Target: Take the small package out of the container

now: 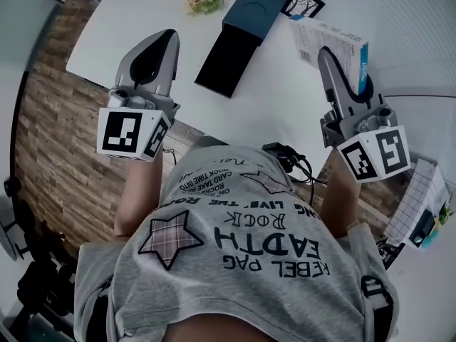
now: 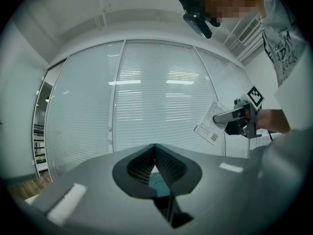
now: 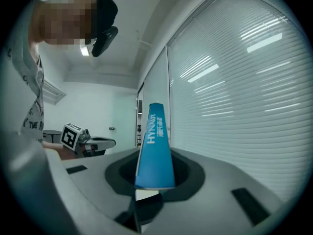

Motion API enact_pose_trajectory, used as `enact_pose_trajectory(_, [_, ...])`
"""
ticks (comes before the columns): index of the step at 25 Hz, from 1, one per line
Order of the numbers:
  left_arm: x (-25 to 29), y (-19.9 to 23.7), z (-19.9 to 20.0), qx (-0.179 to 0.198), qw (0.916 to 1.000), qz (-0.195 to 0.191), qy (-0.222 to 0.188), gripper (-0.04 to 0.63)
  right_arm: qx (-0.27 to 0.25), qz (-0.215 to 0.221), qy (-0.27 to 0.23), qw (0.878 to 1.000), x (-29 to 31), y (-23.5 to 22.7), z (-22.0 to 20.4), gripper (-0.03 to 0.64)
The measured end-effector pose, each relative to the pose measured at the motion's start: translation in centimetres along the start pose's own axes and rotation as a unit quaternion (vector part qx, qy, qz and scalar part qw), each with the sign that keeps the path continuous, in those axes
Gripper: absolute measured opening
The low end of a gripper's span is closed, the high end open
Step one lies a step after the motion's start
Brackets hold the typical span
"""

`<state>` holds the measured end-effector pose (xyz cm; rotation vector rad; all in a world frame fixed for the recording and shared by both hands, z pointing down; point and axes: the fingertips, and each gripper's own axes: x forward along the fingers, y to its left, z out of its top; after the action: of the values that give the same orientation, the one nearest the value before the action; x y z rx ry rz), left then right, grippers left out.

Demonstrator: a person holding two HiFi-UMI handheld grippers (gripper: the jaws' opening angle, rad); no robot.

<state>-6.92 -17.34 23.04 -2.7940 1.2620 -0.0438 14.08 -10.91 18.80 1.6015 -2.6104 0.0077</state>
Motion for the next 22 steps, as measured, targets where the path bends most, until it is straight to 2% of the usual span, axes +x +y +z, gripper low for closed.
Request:
enact_pose_trajectory(7, [0.0,0.5,0.9,-0.014,0.9997,0.016,-0.01,0.011,0.009,-0.004,-0.031,0.999,0.1,0.3,0.3,0.087])
enact_pose_trajectory(10, [-0.2,0.5,1.2,-0.015,0.9996,0.017,-0.016,0.011,0.0,-0.02,-0.045,0.999,0.0,0.2,0.4,0.087])
enact_pose_trajectory(14, [-0.4,0.6,1.3,-0.015,0.9996,0.018,-0.017,0.01,-0.01,-0.036,-0.044,0.998,0.0,0.0,0.0,0.086])
enact_pose_trajectory(22, [-0.7,0.5,1.0,-0.014,0.9996,0.021,-0.013,0.011,-0.012,-0.036,-0.044,0.998,0.0,-0.1,-0.2,0.086])
